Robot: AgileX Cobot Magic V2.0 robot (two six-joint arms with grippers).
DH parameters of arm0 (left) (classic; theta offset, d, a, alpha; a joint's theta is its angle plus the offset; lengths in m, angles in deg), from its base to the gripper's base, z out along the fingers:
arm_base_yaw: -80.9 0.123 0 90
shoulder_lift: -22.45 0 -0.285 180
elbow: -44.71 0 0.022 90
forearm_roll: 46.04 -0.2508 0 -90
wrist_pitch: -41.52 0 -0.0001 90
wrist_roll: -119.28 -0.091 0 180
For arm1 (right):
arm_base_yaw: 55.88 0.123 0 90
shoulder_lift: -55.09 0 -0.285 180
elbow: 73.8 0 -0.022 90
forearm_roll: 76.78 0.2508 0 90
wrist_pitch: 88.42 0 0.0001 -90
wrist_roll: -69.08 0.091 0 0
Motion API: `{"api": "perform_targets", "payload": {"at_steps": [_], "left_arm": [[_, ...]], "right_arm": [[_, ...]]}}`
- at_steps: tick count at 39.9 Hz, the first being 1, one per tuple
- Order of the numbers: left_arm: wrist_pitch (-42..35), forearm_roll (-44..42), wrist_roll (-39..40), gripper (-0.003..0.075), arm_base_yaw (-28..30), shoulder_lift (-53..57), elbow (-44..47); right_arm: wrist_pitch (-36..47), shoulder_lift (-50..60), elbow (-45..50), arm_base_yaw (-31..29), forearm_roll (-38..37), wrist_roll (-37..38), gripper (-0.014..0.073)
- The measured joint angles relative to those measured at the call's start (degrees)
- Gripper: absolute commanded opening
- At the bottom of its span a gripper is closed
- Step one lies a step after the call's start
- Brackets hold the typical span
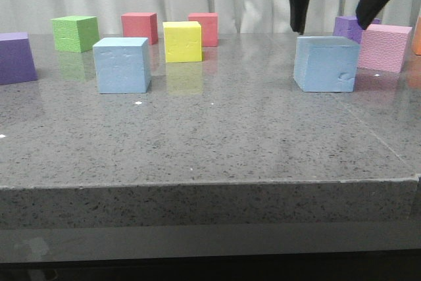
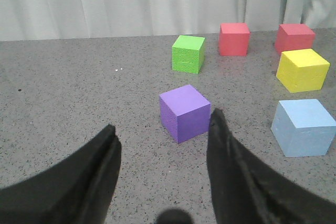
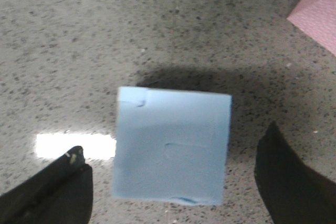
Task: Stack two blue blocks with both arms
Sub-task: 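Lower the right gripper over the light blue cube near the pink cube and grasp it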
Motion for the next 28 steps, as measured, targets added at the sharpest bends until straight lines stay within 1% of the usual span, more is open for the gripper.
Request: {"api": "perform_targets", "payload": {"at_steps": [16,19,24,28], "left_arm": [[0.0,0.0,0.0,0.0364,0.0,0.0,0.0],[0.0,0.0,0.0,0.0364,0.0,0.0,0.0],[0.0,0.0,0.0,0.0364,0.0,0.0,0.0],[0.0,0.0,0.0,0.0364,0.0,0.0,0.0]], "right_arm": [[2.0,-3.6,-0.1,-0.5,0.1,0.0,0.0623],[2.4,-4.2,-0.1,-0.5,0.2,0.0,0.0582],[3.0,-4.9,-0.1,-0.5,0.4,0.0,0.0463],[3.1,-5.0,-0.1,-0.5,0.5,0.0,0.0440]]}}
